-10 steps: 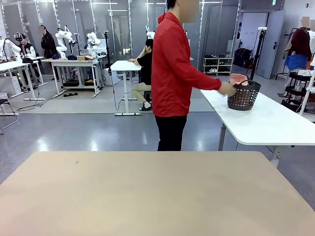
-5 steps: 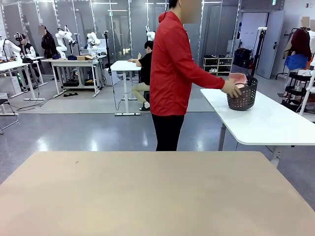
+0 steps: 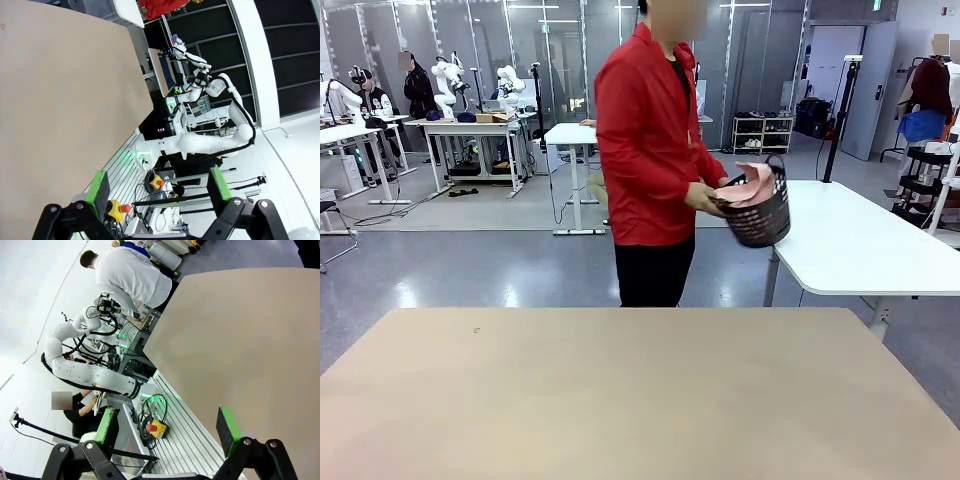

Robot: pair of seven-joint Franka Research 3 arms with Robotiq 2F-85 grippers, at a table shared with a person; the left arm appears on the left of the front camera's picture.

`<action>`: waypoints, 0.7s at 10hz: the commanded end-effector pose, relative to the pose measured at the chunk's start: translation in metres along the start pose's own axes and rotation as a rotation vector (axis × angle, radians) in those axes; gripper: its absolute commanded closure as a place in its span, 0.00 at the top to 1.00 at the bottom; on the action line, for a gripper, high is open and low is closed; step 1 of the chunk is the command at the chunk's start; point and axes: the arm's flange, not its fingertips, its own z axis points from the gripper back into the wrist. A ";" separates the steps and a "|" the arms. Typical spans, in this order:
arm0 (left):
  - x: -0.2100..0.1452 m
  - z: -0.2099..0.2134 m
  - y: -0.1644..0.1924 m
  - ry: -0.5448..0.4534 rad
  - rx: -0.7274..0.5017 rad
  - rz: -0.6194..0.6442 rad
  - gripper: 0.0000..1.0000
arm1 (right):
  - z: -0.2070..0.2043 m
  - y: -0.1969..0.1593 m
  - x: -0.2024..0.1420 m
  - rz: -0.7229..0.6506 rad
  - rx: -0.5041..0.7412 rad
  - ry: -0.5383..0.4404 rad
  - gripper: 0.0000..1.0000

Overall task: Fold the towel.
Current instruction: Grab the top end of the 100 cm Hotel Towel extended by the human.

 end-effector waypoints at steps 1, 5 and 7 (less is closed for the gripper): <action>0.000 0.001 0.000 0.002 -0.012 -0.009 1.00 | 0.001 0.000 0.002 0.022 0.015 -0.008 1.00; 0.000 0.001 0.000 0.002 -0.012 -0.009 1.00 | 0.001 0.000 0.002 0.022 0.015 -0.008 1.00; 0.000 0.001 0.000 0.002 -0.012 -0.009 1.00 | 0.001 0.000 0.002 0.022 0.015 -0.008 1.00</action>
